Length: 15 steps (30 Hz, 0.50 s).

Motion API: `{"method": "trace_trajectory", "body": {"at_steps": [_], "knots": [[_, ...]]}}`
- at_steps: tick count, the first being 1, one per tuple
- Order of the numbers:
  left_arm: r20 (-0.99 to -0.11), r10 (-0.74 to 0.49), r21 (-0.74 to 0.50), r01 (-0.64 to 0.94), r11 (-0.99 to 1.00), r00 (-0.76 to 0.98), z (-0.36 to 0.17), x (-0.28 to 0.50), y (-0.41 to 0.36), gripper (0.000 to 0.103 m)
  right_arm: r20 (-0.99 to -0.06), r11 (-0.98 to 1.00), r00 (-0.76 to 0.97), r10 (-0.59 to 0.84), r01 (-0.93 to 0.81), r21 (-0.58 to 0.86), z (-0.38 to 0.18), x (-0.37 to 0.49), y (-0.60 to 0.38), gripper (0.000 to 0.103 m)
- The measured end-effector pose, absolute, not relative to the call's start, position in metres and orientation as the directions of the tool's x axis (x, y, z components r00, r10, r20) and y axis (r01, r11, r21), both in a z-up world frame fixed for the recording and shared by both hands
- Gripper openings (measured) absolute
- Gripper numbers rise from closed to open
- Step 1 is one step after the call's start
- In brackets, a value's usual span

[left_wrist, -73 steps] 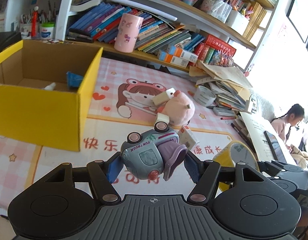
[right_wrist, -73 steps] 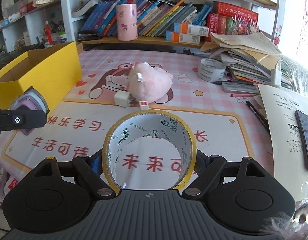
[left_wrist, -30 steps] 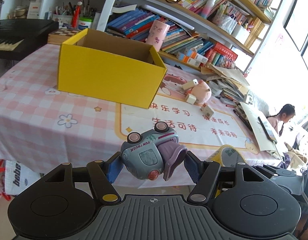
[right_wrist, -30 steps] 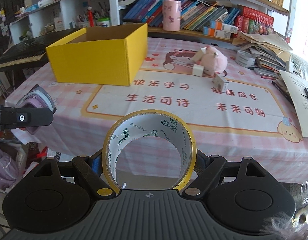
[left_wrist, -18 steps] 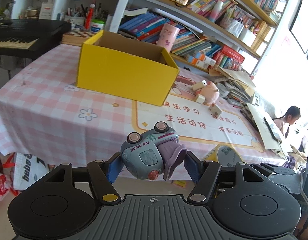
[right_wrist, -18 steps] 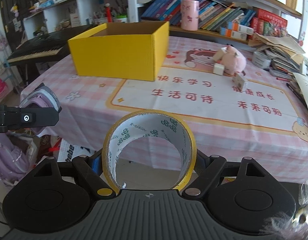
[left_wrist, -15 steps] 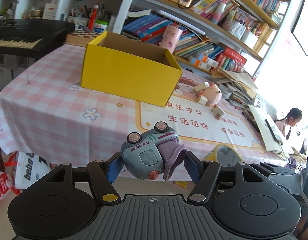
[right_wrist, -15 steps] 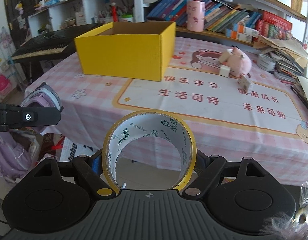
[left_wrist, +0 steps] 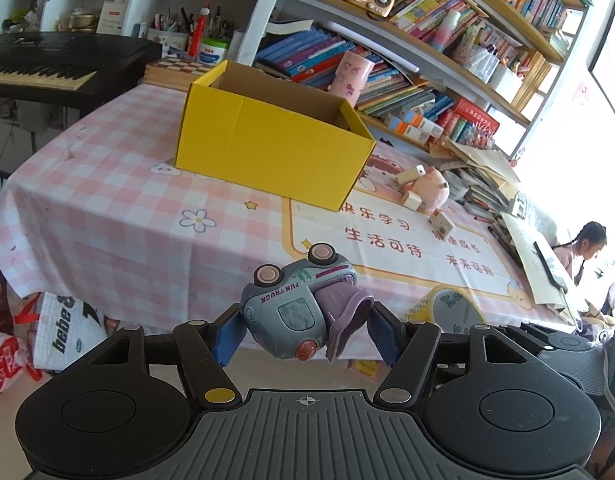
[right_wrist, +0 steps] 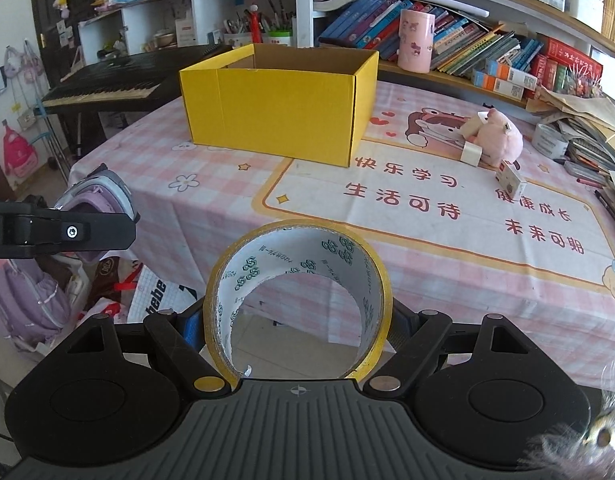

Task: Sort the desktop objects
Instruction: 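Lift the tape roll and toy truck and carry both toward the yellow box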

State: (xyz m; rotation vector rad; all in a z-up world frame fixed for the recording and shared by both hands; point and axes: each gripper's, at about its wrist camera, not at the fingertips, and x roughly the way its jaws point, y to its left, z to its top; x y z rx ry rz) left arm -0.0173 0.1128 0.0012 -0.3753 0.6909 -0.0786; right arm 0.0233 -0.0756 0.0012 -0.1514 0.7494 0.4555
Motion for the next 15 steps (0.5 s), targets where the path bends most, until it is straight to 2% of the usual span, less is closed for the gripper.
{"method": "trace_trajectory", "body": {"at_steps": [15], "knots": [[-0.594,-0.206,-0.361,-0.029,0.932,0.778,0.005,-0.0157,0.1104,0.066,-0.675,0.891,0.654,0.34,-0.454,0.01,0.0049,0.0209,-0.0744,0.081]]}}
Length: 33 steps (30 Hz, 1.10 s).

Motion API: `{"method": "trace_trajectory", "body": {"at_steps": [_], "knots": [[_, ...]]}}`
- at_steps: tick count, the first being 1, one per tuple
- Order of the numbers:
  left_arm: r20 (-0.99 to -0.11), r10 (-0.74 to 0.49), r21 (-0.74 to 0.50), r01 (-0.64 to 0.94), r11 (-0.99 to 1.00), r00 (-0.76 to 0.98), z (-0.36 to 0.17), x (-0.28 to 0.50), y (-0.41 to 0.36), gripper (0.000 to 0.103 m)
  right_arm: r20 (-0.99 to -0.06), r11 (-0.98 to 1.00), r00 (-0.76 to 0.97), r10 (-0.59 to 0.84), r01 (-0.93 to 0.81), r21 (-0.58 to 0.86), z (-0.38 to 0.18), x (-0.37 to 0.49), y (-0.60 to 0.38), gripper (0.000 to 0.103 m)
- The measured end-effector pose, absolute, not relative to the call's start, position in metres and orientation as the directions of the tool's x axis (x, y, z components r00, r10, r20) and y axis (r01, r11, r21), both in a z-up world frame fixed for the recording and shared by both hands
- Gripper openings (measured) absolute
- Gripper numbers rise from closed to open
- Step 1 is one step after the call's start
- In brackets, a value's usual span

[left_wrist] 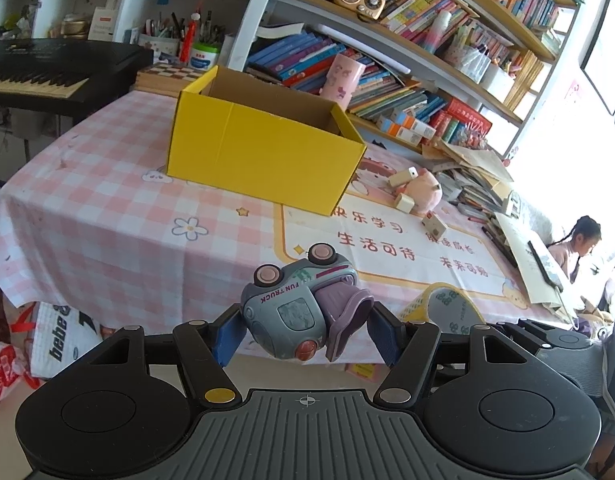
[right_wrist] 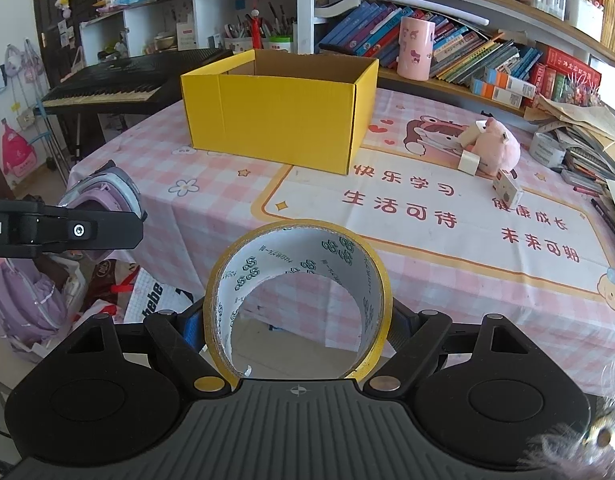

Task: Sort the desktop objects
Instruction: 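Lift the tape roll and toy truck and carry both toward the yellow box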

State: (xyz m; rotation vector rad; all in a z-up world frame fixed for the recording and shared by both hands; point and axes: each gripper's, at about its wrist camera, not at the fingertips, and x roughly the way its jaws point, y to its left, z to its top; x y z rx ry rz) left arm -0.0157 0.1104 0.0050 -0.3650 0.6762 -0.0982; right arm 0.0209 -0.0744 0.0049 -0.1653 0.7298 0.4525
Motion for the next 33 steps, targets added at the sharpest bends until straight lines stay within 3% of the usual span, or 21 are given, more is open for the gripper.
{"method": "trace_trajectory", "body": {"at_steps": [18,33], "knots": [[-0.566,-0.213,-0.398,-0.038,0.917,0.796,0.013,0.004,0.124,0.066,-0.663,0.882,0.659,0.355,-0.471,0.003,0.013,0.036,-0.065,0.081],[-0.476,-0.164,-0.398,-0.046,0.916,0.864,0.047,0.073,0.143,0.066,-0.548,0.855,0.706,0.448,-0.517,0.032,0.063,0.104,-0.054,0.081]]}}
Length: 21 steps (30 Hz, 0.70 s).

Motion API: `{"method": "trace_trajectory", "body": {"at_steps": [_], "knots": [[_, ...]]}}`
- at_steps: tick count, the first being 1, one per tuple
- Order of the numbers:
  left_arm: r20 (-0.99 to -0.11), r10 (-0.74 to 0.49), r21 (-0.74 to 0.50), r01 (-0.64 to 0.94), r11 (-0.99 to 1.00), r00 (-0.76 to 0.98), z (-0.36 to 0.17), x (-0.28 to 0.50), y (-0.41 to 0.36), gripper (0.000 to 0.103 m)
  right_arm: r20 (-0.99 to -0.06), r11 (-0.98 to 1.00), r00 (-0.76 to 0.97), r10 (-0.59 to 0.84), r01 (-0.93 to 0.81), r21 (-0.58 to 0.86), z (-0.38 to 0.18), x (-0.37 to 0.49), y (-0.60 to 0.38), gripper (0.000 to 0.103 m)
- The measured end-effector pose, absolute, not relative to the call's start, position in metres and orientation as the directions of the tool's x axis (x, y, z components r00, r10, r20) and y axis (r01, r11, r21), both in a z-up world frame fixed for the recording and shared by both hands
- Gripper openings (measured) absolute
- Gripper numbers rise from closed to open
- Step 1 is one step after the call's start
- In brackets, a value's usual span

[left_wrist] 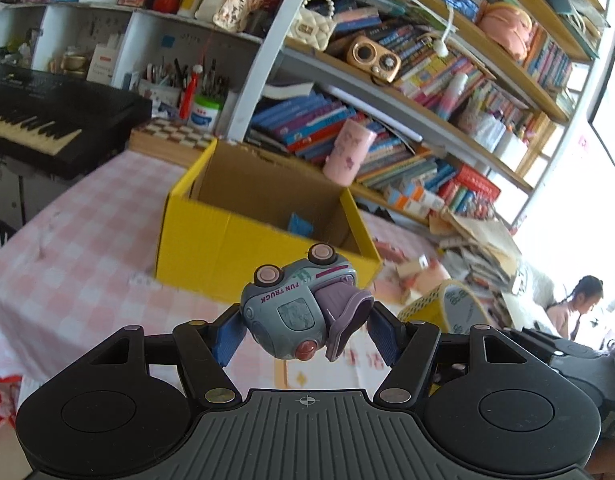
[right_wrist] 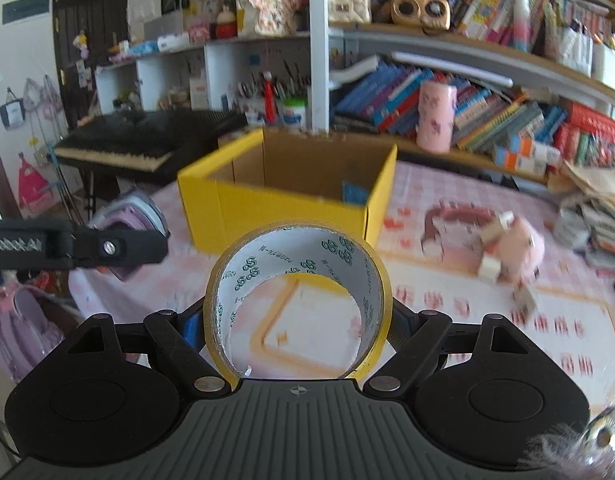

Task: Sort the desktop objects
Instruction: 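Lower both held items into the yellow box and open both tools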

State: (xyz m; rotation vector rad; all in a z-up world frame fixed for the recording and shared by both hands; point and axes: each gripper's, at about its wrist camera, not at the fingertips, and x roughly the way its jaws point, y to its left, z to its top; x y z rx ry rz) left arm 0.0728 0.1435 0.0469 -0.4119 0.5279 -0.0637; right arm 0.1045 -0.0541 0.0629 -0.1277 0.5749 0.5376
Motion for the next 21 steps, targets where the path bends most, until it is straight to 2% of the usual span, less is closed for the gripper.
{"method": "trace_trajectory", "body": {"at_steps": [11,21], "knots": [[-0.437,-0.099,-0.36,-0.073,0.93,0.894,0.067,0.159,0.147,0.066,-0.449,0.805,0.715,0.536,-0.593,0.016,0.1,0.196,-0.039,0.081],[-0.454,0.035,-0.303,-0.191,0.933,0.89,0.074,0.218,0.158,0.066,-0.462,0.748,0.665,0.588,-0.663,-0.003,0.094,0.27,-0.03,0.081]]}}
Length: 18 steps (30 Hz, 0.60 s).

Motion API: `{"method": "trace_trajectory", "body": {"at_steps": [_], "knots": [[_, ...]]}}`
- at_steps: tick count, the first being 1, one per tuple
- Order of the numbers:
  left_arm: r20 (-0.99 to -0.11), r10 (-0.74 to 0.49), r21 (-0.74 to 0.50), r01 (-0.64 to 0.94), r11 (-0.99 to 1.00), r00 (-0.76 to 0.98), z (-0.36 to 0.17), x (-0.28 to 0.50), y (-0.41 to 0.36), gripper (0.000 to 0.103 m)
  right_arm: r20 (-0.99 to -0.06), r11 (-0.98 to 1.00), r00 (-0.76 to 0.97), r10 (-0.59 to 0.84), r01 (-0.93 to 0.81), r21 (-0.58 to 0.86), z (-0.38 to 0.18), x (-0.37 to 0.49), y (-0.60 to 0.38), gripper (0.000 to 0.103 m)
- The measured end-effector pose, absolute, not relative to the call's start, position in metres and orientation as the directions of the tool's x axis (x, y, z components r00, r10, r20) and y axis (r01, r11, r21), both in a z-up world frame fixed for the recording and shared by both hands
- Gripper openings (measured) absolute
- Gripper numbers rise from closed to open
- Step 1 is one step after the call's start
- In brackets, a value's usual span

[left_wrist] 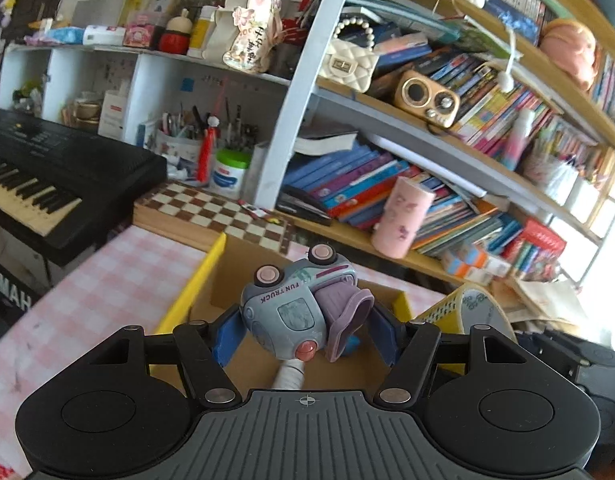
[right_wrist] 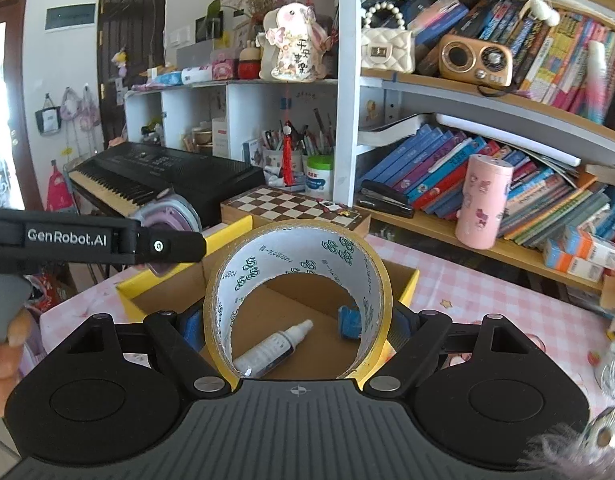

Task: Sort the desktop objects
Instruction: 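Lower both held items into the yellow box and open both tools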

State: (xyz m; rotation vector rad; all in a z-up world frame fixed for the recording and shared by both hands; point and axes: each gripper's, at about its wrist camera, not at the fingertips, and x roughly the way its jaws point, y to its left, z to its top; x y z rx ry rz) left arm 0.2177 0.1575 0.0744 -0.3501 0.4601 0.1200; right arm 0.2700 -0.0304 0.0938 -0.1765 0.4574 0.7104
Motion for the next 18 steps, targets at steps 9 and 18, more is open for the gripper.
{"method": "trace_trajectory", "body": {"at_steps": [9,18], "knots": [[-0.527,0.105,-0.255,-0.275,0.927,0.843,0.057,0.249,0.163,0.066,-0.517,0.654,0.6,0.61,-0.75,-0.098,0.08,0.32,-0.006,0.081],[-0.589,0.124,-0.217,-0.304,0.928,0.799,0.04,0.271,0.164,0.066,-0.629,0.52,0.495,0.599,-0.838,-0.165,0.045,0.348,0.015,0.081]]}}
